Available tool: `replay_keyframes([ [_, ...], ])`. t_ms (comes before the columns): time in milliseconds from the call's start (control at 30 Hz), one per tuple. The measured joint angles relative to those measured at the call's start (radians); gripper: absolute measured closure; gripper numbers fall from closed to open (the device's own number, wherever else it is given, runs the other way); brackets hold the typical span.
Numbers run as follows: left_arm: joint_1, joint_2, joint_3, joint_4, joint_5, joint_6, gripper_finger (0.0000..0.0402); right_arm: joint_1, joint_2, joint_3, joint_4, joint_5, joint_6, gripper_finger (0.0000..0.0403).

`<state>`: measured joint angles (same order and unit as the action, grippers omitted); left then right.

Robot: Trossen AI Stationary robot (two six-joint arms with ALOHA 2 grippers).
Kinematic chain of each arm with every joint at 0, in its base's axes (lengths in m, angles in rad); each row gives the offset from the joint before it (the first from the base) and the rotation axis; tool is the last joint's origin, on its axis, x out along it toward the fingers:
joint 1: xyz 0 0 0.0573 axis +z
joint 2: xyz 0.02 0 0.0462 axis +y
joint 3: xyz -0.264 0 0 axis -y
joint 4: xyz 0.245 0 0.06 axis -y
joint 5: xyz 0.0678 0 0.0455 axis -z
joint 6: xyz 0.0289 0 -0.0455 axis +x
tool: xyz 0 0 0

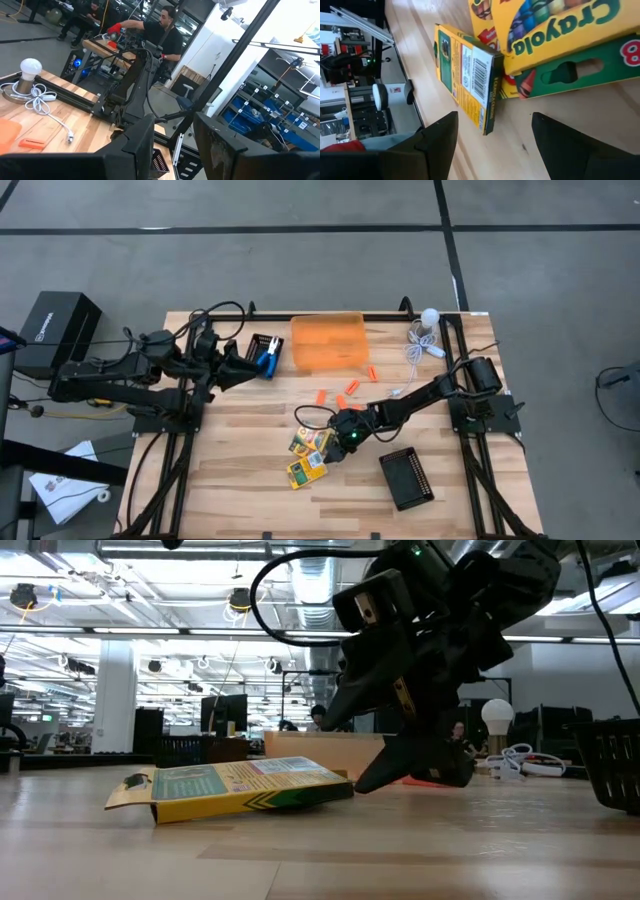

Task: Pick & Place School Supplies
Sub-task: Put the yellow crayon box into the orange bin

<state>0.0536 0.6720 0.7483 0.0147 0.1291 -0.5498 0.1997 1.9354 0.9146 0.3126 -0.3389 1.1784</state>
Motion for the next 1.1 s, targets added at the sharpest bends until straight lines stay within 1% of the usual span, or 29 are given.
replay_keyframes([
  [267, 0.0, 0.0, 0.0, 0.0, 0.0, 0.002, 0.027, -0.007, 0.0, 0.007, 0.026, 0.028, 0.024, 0.0159],
  [567, 0.0, 0.0, 0.0, 0.0, 0.0, 0.003, 0.027, -0.013, 0.0, 0.03, 0.02, 0.03, 0.021, 0.0159],
  [700, 0.0, 0.0, 0.0, 0.0, 0.0, 0.003, 0.027, -0.011, 0.0, 0.03, -0.028, 0.032, -0.012, 0.0159],
  [733, 0.0, 0.0, 0.0, 0.0, 0.0, 0.004, 0.027, -0.012, 0.001, 0.03, -0.014, 0.033, -0.026, 0.0159],
  [767, 0.0, 0.0, 0.0, 0.0, 0.0, 0.009, 0.027, -0.017, 0.002, 0.029, 0.034, 0.031, -0.029, 0.0159],
  [800, 0.0, 0.0, 0.0, 0.0, 0.0, 0.015, 0.027, -0.023, 0.002, 0.029, 0.122, 0.026, -0.021, 0.0159],
  [900, 0.0, 0.0, 0.0, 0.001, 0.0, 0.016, 0.027, -0.033, -0.015, 0.041, 0.456, 0.034, 0.026, 0.0159],
  [967, 0.0, 0.0, 0.0, 0.001, 0.0, 0.016, 0.027, -0.036, -0.016, 0.064, 0.636, 0.07, 0.049, 0.0159],
  [1000, 0.0, 0.0, 0.0, 0.001, 0.0, 0.016, 0.027, -0.035, -0.015, 0.085, 0.674, 0.081, 0.054, 0.0159],
  [1033, 0.0, 0.0, 0.0, 0.001, 0.0, 0.016, 0.027, -0.034, -0.015, 0.116, 0.663, 0.079, 0.055, 0.0159],
  [1067, 0.0, 0.0, 0.0, 0.001, 0.0, 0.016, 0.027, -0.032, -0.017, 0.149, 0.603, 0.057, 0.049, 0.0159],
  [1100, 0.0, 0.0, 0.0, 0.002, 0.0, 0.016, 0.027, -0.032, -0.022, 0.183, 0.496, 0.017, 0.025, 0.0159],
])
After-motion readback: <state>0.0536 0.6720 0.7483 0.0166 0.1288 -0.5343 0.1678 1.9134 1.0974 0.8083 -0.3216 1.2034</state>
